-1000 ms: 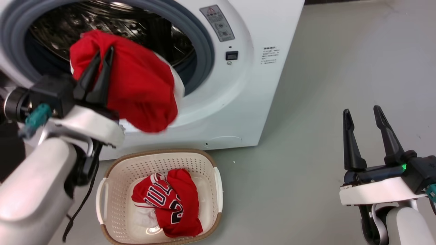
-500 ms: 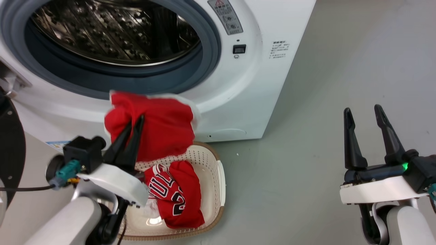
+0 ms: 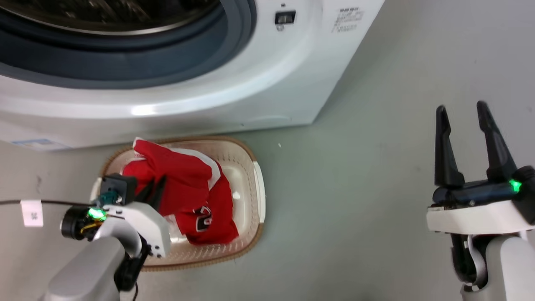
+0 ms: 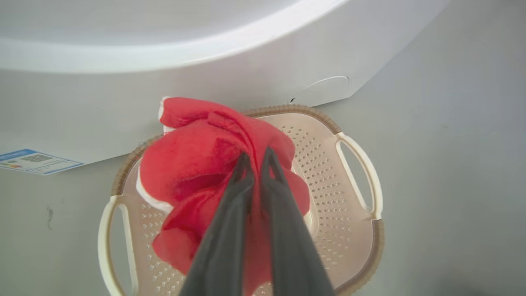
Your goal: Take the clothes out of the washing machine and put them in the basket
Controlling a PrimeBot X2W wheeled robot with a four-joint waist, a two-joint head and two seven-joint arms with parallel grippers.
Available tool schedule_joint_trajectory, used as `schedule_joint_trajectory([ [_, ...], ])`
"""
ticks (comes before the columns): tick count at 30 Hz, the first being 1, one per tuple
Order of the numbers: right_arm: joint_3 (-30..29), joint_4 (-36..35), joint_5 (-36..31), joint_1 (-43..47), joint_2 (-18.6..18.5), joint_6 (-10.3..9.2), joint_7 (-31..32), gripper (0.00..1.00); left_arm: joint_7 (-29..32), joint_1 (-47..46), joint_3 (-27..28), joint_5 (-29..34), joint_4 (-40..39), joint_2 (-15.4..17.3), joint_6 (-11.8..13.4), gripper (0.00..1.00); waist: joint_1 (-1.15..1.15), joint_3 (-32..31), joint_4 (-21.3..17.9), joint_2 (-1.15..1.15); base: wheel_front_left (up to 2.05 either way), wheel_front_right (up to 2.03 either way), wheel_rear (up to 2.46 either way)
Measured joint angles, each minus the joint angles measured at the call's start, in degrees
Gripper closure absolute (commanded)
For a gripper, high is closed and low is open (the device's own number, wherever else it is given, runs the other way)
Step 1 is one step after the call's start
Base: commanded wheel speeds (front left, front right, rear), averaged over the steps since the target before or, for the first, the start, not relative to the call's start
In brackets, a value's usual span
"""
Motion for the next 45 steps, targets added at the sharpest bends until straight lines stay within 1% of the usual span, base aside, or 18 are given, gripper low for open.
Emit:
schedule_joint_trajectory([
  [5,-0.2,-1.4,0.2,-1.4,0.0,0.01,0.0,0.00,-0.8,-6.2,-0.4,0.5,11.5,-2.9,-3.0,1.00,0.00,5.6,-1.3,0.00,0.00,0.00,0.00],
  [11,0.4,-2.8,1.8,-3.3,0.0,0.00,0.0,0.00,-2.0,-12.9,-0.8,1.7,23.1,-5.1,-5.9,1.00,0.01,12.3,-3.2,0.00,0.00,0.00,0.00],
  [15,0.9,-3.5,2.5,-3.9,0.0,0.01,0.0,0.00,-3.0,-16.5,-1.2,2.8,29.2,-6.5,-7.2,1.00,0.01,16.3,-4.2,0.00,0.00,0.00,0.00],
  [20,0.9,-4.6,2.7,-4.7,0.0,0.01,0.0,0.00,-3.8,-20.0,-0.4,2.2,34.9,-8.5,-7.7,1.00,0.01,20.4,-5.1,0.00,0.00,0.00,0.00],
  [26,0.0,-4.5,2.5,-4.9,0.0,0.01,0.0,0.00,-4.1,-22.4,-0.2,1.9,40.3,-10.4,-8.6,1.00,0.01,23.2,-5.5,0.00,0.00,0.00,0.00],
  [27,-0.1,-4.4,2.5,-4.9,0.0,0.01,0.0,0.00,-4.3,-22.5,-0.1,1.8,40.6,-10.5,-8.6,0.78,0.00,23.1,-5.4,0.00,0.00,0.00,0.00],
  [28,-0.2,-4.3,2.4,-4.9,0.0,0.00,0.0,0.00,-4.4,-22.5,0.0,1.7,40.8,-10.7,-8.6,0.51,0.00,23.0,-5.3,0.00,0.00,0.00,0.00],
  [29,-0.3,-4.0,2.3,-5.0,0.0,0.00,0.0,0.00,-4.4,-22.5,0.0,1.7,41.0,-11.0,-8.6,0.10,0.01,22.7,-5.1,0.00,0.00,0.00,0.00],
  [30,-0.2,-3.7,2.1,-5.3,0.0,0.00,0.0,0.00,-4.5,-22.5,0.1,1.7,41.2,-11.3,-8.4,0.00,0.00,22.4,-5.0,0.00,0.00,0.00,0.00],
  [34,-0.1,-2.5,2.0,-5.8,0.0,0.00,0.0,0.00,-4.6,-21.8,1.5,1.5,39.9,-11.3,-8.6,0.00,0.01,20.2,-4.7,0.00,0.00,0.00,0.00],
  [36,-0.1,-2.0,2.1,-5.8,0.0,0.01,0.0,0.00,-4.6,-21.2,3.2,2.0,36.3,-10.6,-8.9,0.00,0.00,18.8,-4.5,0.00,0.00,0.00,0.00],
  [40,-0.4,0.3,1.3,-5.8,0.0,0.01,0.0,0.00,-4.7,-17.4,8.0,4.1,29.8,-9.1,-8.2,0.00,0.00,15.1,-4.2,0.00,0.00,0.00,0.00],
  [45,-1.1,2.8,0.0,-5.7,0.0,0.01,0.0,0.00,-4.7,-12.5,14.9,9.4,19.3,-9.5,-7.9,0.00,0.00,9.2,-3.4,0.00,0.00,0.00,0.00],
])
